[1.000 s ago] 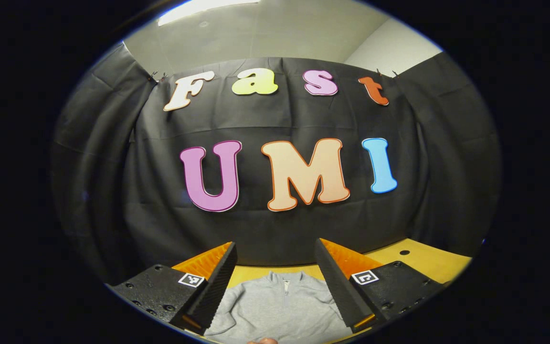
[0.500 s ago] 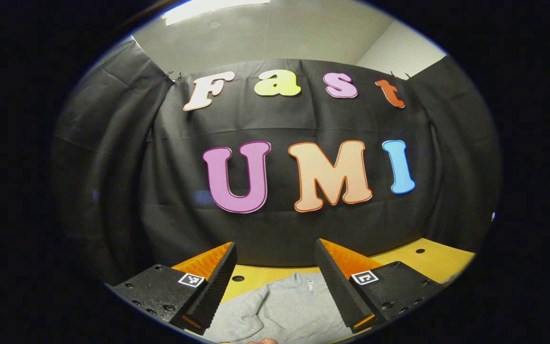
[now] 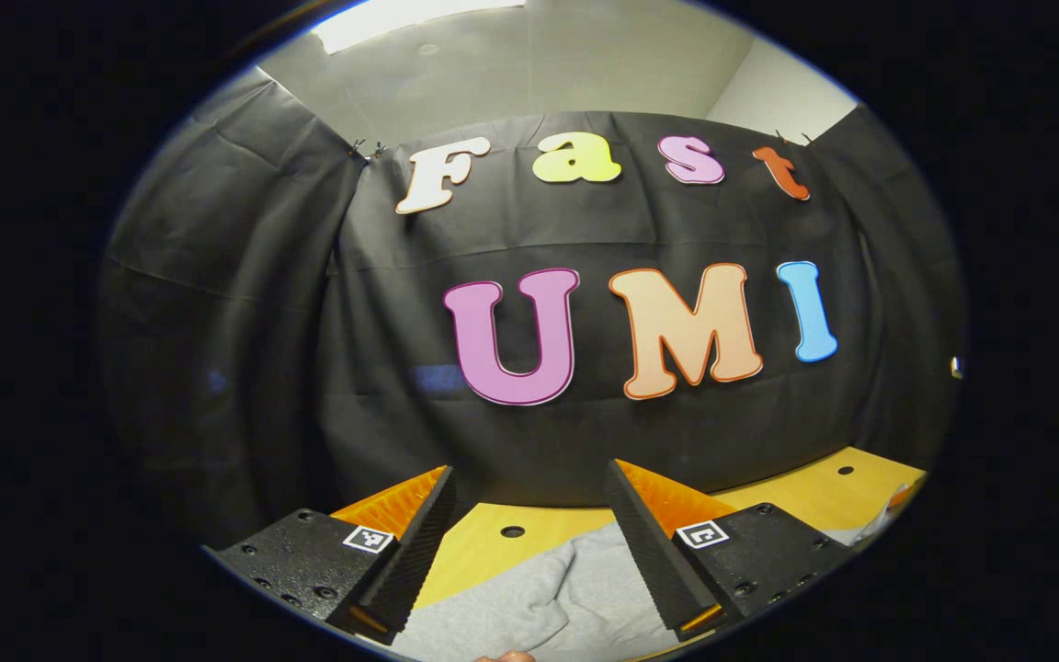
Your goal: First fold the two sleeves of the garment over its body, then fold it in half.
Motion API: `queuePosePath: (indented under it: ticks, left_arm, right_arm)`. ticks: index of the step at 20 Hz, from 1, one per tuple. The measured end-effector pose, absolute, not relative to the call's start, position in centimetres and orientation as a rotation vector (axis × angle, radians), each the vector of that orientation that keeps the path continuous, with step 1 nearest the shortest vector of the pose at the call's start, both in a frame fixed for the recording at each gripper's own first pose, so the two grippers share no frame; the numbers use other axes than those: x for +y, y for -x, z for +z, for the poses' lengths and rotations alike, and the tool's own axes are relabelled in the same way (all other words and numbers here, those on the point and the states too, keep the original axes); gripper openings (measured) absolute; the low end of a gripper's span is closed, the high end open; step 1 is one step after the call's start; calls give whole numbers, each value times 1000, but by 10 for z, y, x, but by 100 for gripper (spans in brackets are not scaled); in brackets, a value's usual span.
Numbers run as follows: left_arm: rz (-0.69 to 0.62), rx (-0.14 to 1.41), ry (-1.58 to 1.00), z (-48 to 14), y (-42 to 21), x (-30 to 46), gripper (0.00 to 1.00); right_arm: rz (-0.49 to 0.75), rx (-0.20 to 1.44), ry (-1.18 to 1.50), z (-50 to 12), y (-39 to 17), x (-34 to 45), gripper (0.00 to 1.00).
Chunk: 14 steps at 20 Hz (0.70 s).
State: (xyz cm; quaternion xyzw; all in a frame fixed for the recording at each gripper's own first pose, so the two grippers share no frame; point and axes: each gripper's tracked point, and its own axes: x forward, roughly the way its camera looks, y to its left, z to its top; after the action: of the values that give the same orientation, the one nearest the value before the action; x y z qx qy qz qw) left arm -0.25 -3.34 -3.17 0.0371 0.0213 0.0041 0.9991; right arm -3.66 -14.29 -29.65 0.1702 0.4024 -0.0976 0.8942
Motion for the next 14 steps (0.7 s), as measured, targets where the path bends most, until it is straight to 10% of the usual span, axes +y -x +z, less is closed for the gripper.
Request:
queuePosePath:
  ticks: [14]
  left_arm:
    - [168, 47, -83, -29, 21, 56, 95]
  right_arm:
    - [40, 737, -328, -250, -54, -9, 7]
